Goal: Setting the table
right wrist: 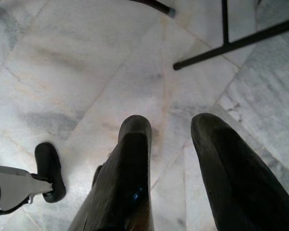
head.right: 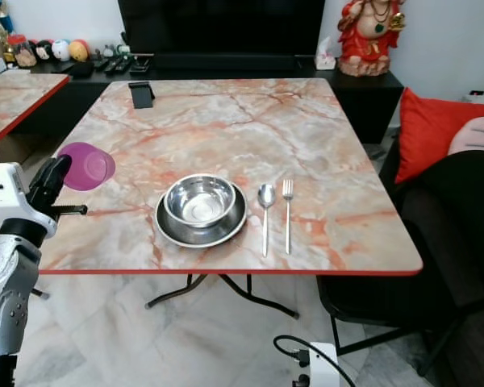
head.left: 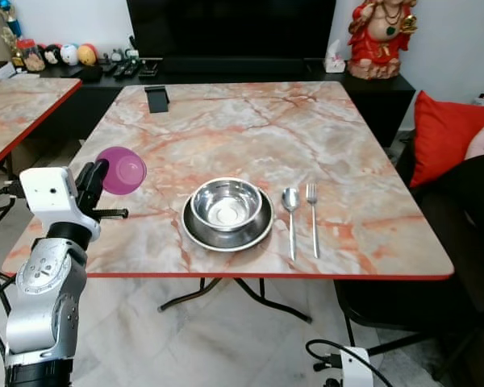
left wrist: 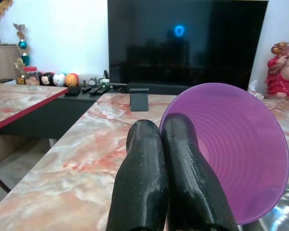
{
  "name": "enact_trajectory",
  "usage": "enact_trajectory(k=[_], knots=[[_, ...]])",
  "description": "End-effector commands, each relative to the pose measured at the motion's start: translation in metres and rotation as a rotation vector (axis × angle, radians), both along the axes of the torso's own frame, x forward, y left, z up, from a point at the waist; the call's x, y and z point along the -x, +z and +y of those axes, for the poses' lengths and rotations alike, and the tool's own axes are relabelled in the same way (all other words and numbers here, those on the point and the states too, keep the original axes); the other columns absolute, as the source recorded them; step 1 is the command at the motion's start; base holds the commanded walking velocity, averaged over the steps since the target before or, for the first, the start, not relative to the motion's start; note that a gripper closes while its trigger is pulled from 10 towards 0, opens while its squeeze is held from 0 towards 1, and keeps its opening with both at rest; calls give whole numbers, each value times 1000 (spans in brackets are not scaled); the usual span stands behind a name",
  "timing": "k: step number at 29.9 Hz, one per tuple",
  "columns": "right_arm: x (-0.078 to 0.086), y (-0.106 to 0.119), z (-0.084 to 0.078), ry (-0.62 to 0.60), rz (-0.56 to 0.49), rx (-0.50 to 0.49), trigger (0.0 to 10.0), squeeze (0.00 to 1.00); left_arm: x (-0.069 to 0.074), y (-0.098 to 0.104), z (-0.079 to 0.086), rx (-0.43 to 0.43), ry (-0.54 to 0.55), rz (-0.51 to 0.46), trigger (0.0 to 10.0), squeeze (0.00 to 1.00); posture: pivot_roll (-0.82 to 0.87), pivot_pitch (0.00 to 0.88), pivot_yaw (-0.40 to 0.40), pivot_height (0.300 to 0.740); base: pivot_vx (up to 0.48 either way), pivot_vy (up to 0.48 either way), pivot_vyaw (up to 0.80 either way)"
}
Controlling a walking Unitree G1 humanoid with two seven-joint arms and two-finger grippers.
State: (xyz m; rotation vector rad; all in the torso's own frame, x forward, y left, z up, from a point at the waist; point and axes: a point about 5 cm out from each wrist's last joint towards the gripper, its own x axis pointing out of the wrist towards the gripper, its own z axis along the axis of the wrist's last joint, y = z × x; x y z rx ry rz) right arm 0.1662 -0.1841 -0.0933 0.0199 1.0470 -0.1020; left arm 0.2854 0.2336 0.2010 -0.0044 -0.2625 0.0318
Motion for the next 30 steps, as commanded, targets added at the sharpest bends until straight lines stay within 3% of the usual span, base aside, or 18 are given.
enact_trajectory(k=[1, 26, 30], knots=[[-2, 1, 2, 15, 4, 1, 10000, 0, 0, 4, 1, -3, 7, -10, 10000, 0, -33, 0, 11, 707, 289, 0, 0], [-3, 1, 1, 33, 12, 6, 10000, 0, 1, 2, 3, 8, 16, 7, 10000, 0, -27, 0, 1, 707, 282, 0, 0], [-3, 1, 1, 37, 13, 5, 10000, 0, 0, 2, 8, 41, 38, 24, 10000, 0, -25, 0, 0, 707, 0, 0, 0]])
